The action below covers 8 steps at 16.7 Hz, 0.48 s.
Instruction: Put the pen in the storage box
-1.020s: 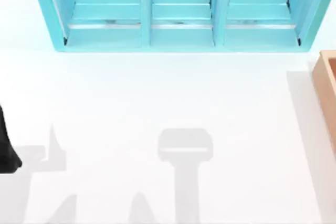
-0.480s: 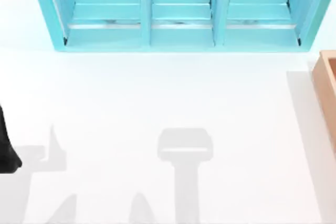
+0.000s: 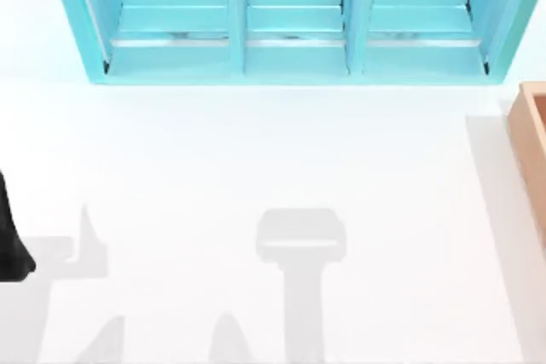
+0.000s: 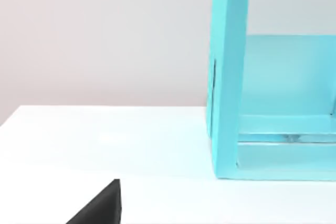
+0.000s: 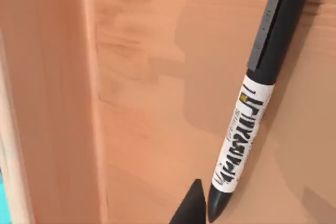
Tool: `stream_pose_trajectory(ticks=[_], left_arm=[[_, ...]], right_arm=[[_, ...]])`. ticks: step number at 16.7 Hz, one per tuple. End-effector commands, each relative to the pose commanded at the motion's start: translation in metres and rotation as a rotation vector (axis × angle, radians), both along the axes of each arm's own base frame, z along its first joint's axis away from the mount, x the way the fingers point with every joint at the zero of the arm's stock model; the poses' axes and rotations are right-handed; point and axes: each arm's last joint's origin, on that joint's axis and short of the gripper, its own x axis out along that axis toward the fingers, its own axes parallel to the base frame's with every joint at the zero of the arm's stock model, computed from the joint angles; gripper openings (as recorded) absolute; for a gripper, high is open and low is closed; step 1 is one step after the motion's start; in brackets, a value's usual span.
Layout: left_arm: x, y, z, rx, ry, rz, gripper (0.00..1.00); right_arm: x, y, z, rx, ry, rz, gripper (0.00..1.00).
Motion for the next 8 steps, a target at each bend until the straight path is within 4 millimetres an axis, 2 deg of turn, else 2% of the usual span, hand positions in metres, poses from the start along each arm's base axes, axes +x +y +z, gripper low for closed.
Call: stream_pose_trajectory(ticks=[2,8], left_arm=[[0.0,0.0,0.0,0.0,0.0,0.0,1.0],[0.0,0.0,0.0,0.0,0.0,0.0,1.0]], right_arm=[[0.0,0.0,0.0,0.0,0.0,0.0,0.98],[0.0,0.0,0.0,0.0,0.0,0.0,1.0]])
